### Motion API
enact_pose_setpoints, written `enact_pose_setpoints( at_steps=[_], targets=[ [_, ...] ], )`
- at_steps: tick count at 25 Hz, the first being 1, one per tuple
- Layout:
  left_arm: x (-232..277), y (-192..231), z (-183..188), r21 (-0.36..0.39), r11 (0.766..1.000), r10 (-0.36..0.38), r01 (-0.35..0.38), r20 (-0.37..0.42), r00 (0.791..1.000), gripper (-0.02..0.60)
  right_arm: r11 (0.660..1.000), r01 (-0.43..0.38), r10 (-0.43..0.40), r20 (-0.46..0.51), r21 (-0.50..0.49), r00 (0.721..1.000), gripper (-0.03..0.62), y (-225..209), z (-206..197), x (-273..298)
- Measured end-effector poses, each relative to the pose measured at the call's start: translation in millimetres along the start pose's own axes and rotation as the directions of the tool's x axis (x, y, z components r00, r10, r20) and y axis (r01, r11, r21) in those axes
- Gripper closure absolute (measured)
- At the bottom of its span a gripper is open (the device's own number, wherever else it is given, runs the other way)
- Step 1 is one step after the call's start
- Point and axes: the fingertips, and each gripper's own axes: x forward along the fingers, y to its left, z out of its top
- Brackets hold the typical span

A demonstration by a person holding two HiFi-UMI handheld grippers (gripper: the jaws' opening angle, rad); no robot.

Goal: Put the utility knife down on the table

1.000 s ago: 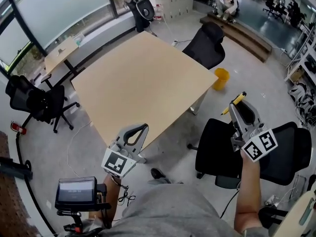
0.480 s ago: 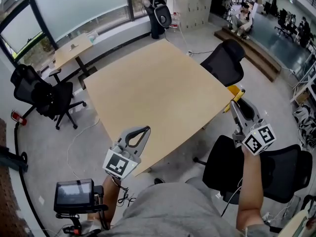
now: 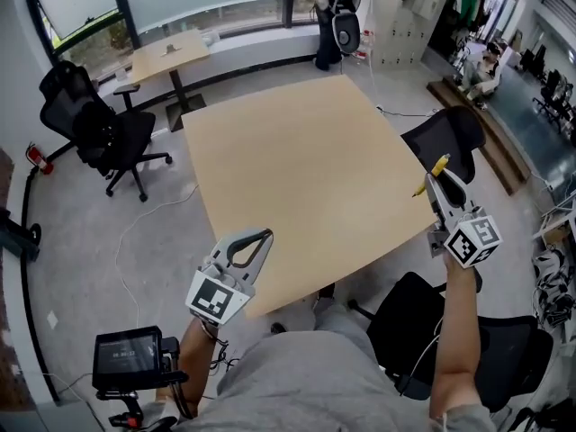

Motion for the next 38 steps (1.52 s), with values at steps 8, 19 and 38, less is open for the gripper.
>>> enact_pose_setpoints(
  at_steps=[8, 19, 38],
  targets=[
    [0.5, 21.8, -9.9, 0.006, 0.998, 0.069, -0.068, -0.012, 0.998, 0.577, 0.996, -0.087, 0.087, -0.036, -0.012, 0.996, 0.477, -8.8, -21.0, 78.6],
    [19.3, 54.7, -13.8, 0.003, 0.989, 0.145, -0.146, -0.082, 0.986, 0.577, 0.984, -0.174, 0.176, -0.097, 0.028, 0.98, 0.477, -40.6, -49.0, 173.1],
    [61.2, 105.4, -86.0, -0.02, 0.951, 0.296, -0.308, -0.227, 0.928, 0.577, 0.952, -0.302, 0.306, -0.237, 0.054, 0.922, 0.477, -86.3, -179.4, 370.6]
  ],
)
